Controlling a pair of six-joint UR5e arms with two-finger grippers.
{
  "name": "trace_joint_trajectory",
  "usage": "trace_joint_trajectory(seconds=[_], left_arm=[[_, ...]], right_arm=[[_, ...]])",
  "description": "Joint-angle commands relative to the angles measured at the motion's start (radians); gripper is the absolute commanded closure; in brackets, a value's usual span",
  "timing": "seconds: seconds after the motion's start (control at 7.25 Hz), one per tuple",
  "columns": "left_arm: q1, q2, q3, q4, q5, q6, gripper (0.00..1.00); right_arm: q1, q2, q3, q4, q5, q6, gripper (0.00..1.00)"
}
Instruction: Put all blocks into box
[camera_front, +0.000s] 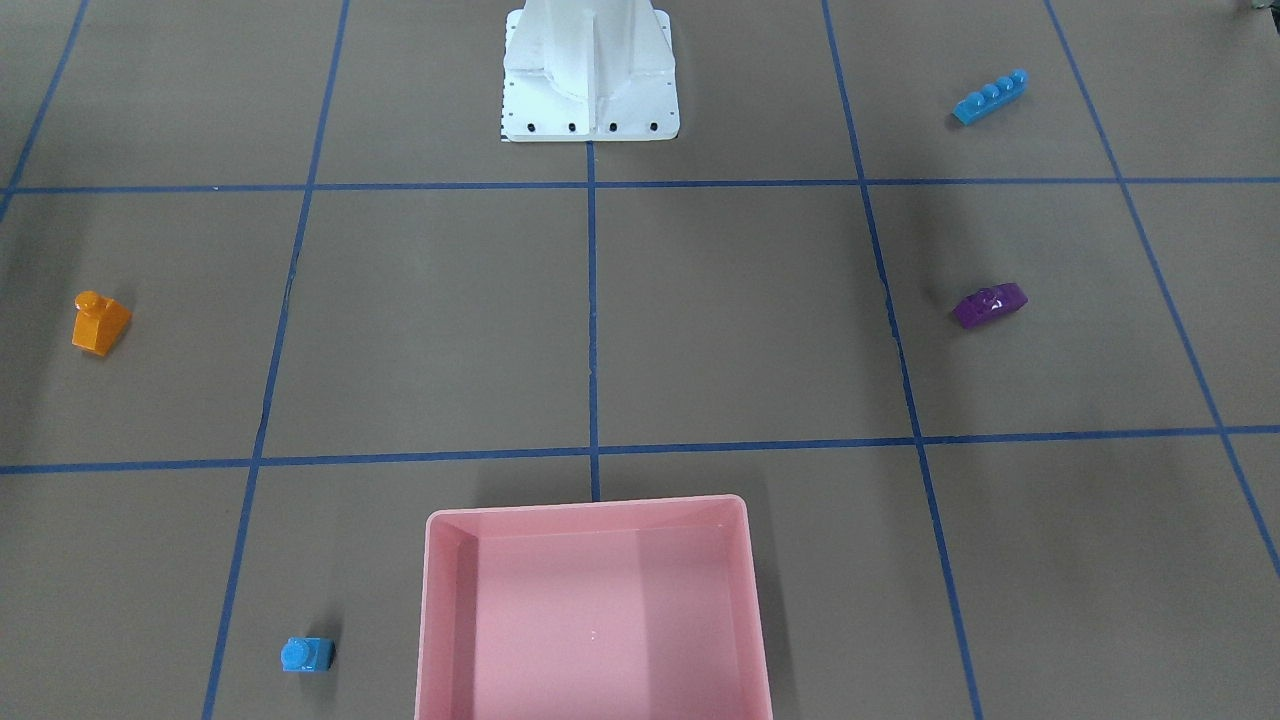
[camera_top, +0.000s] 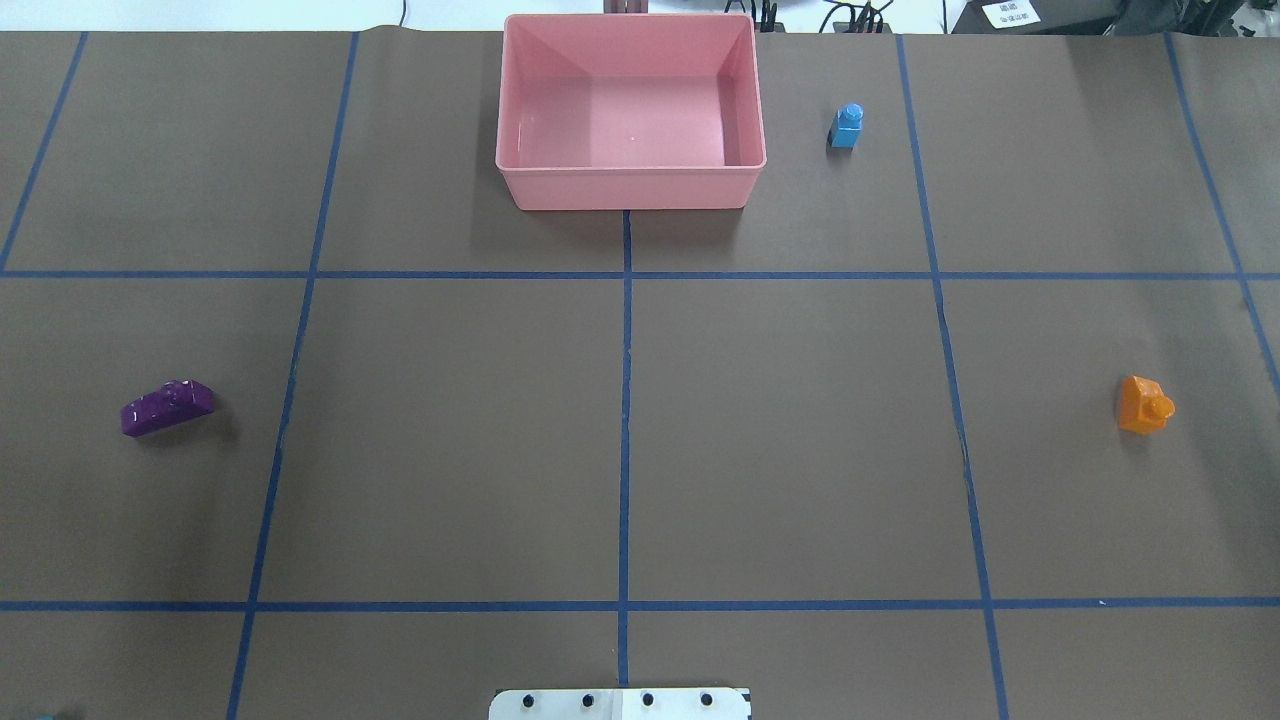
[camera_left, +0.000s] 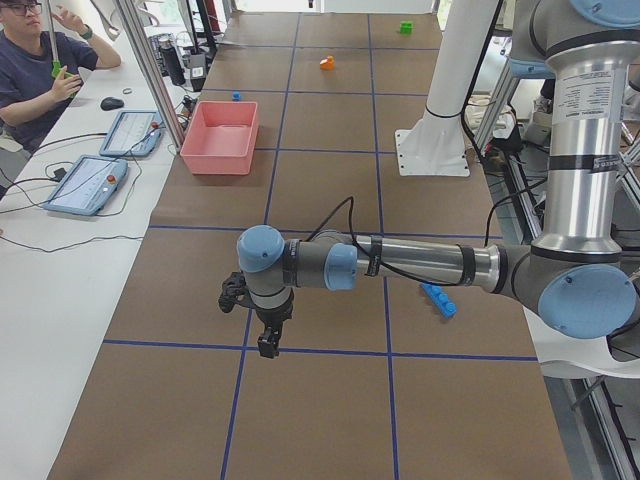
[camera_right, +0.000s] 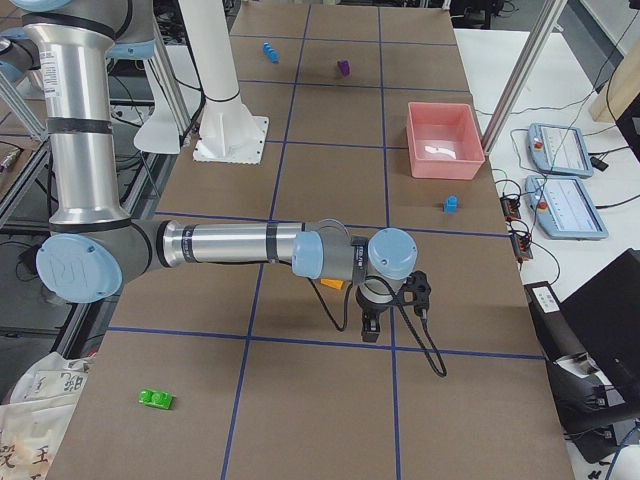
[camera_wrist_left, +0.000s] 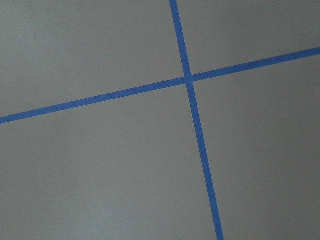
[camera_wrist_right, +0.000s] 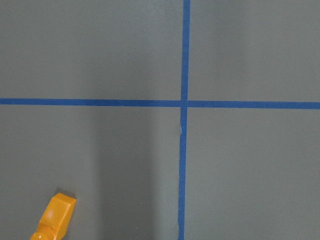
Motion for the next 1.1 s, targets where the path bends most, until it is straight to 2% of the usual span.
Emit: trace_joint_trajectory(seconds=[0.0,0.41,0.55,0.69,0.83,0.97], left_arm=[[-0.003,0.002,-0.001,0.003,0.002,0.000,0.00],[0.000,-0.014,-0.023,0.003,0.003,-0.002,0.00],[0.004,-0.061,-0.017,-0.031,0.005,-0.002,0.00],[0.005,-0.058,-0.006,-0.028,0.003,-0.006,0.00],[0.004,-0.043,-0.012,-0.039,-0.001,-0.003,0.00],[0.004,-0.031,-0.017,-0.051,-0.024,-0.002,0.00]], right_arm=[[0.000,0.003,0.001,0.002,-0.001,0.000,0.00],[-0.021,0.019,0.021,0.005,0.003,0.009,0.00],[-0.053,0.020,0.032,0.105,0.018,0.040,0.00],[-0.092,0.011,0.032,0.139,0.050,0.104,0.00],[-0.194,0.000,0.031,0.144,0.076,0.230,0.00],[-0.281,-0.012,0.040,0.258,0.040,0.396,0.00]])
